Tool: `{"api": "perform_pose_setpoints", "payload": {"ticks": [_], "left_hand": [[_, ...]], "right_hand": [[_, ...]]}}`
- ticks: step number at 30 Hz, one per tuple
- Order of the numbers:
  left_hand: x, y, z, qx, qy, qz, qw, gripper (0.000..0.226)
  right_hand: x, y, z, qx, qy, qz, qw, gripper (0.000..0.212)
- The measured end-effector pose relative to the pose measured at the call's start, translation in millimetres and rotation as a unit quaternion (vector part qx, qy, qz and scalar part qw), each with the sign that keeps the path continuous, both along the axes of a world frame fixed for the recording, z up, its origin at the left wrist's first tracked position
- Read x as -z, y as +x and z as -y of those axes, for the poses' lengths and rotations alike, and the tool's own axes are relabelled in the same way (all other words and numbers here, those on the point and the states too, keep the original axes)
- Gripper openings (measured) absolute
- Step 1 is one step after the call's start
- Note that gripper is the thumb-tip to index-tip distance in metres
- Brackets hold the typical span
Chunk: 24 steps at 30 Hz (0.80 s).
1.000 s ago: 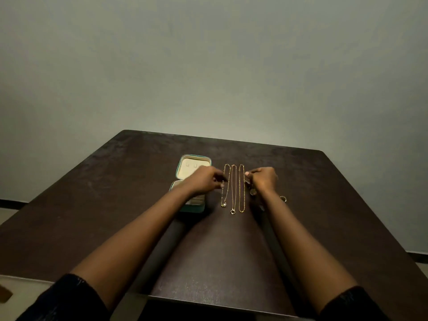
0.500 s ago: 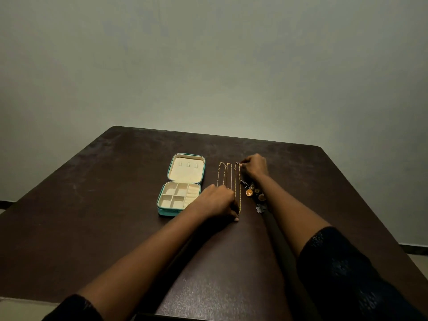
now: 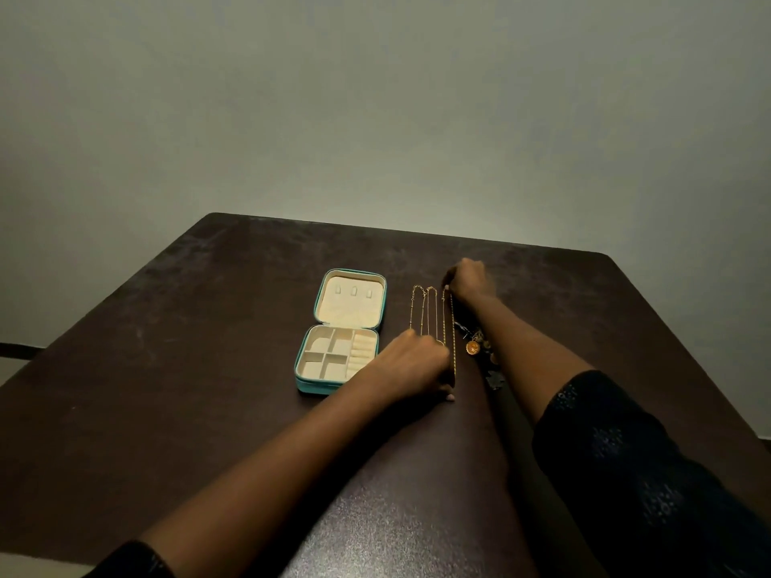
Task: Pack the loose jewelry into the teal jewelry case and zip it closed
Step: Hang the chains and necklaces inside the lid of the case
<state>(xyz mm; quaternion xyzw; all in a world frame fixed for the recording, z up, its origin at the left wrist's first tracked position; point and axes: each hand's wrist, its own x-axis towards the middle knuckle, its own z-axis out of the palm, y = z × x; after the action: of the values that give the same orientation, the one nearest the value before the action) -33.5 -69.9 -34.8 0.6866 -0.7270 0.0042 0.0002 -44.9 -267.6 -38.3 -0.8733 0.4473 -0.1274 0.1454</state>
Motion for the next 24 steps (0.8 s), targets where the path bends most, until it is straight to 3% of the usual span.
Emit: {"api": "perform_pose_setpoints", "payload": {"ticks": [6, 13, 17, 20, 24], "left_hand": [[0.9, -2.9, 0.4, 0.011, -0.024, -0.001, 1.000, 0.029], [1.5, -6.9, 2.2, 0.003, -0.009, 0.059, 0.998, 0.032], [0.3, -9.4, 0.9, 0.004, 0.001, 0.106, 0.994, 0.035], [-1.4, -9.2, 2.2, -0.034, -0.058, 0.106, 0.992, 0.035], [-4.0, -2.6, 0.4, -0.017, -0.219, 0.076, 0.973, 0.040]], "right_hand": [[2.2, 4.9, 3.0, -0.010, -0.010, -0.045, 0.999, 0.024], [-11.6, 0.3, 11.4, -0.011, 0.106, 0.057, 0.993, 0.021], [-25.9, -7.9, 13.5, 0.000, 0.234, 0.144, 0.962, 0.033], [-41.4, -14.7, 9.8, 0.029, 0.324, 0.238, 0.915, 0.031], [-67.4, -23.7, 8.0, 0.059, 0.333, 0.321, 0.885, 0.027]]}}
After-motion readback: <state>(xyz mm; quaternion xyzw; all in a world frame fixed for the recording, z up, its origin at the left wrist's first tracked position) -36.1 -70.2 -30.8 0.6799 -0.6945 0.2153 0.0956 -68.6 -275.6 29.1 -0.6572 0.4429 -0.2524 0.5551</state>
